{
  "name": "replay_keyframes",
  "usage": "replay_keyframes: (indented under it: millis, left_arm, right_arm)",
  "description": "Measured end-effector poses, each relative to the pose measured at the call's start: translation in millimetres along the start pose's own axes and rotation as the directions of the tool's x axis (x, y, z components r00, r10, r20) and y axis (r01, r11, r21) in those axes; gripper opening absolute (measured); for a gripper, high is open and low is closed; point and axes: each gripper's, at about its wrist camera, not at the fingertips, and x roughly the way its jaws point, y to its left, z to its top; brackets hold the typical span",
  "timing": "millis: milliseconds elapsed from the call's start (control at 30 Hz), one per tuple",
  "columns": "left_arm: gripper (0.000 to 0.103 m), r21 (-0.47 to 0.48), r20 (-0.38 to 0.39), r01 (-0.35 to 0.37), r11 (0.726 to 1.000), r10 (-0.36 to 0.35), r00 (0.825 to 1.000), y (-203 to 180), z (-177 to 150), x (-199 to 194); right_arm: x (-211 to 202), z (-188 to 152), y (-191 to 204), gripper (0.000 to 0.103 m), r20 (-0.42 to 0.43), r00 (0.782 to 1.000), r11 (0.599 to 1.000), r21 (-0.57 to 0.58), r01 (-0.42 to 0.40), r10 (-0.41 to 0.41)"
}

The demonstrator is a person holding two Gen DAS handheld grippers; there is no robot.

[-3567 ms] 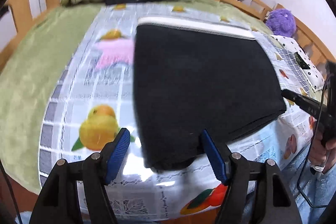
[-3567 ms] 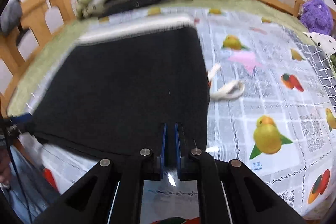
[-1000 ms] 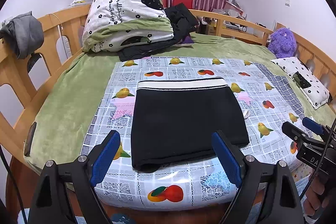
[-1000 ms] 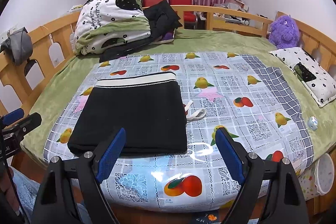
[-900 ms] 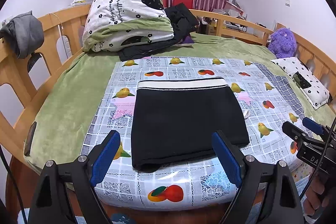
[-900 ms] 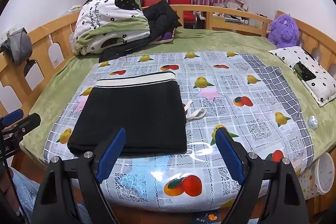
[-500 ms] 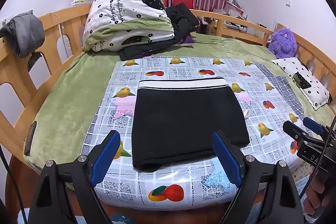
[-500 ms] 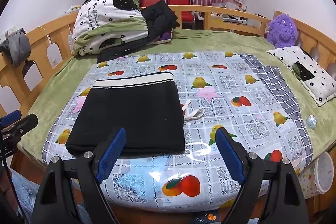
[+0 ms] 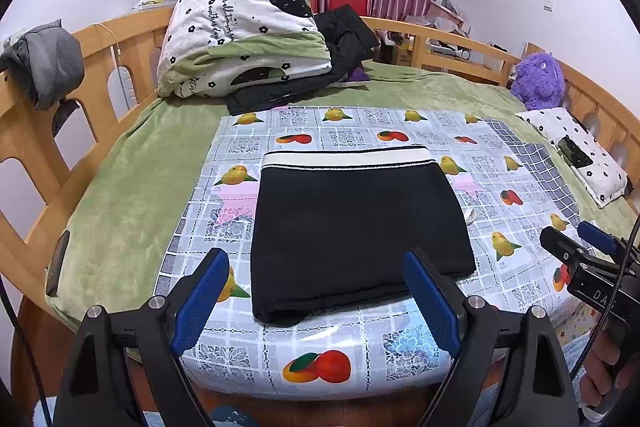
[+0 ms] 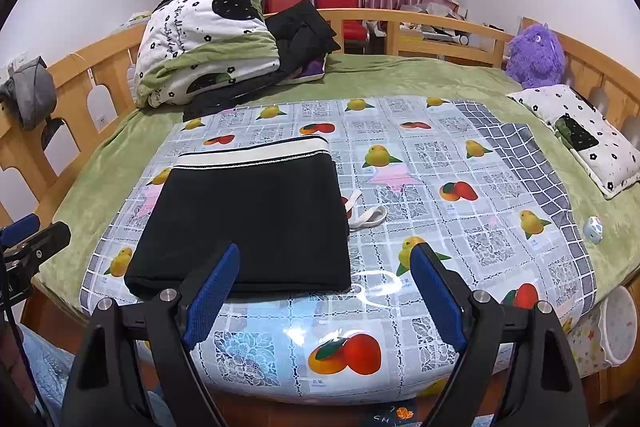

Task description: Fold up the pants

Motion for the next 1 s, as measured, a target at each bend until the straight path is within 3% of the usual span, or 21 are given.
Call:
replay_keyframes:
  millis: [1000]
  left_arm:
    - [0.089, -0.002, 0.002, 0.003, 1.0, -0.003, 1.0, 2.1, -0.2, 0.1]
  right_arm:
    - [-0.5, -1.7, 0.9, 0.086, 0.002, 1.0, 1.0, 0.002, 0.001, -0.001]
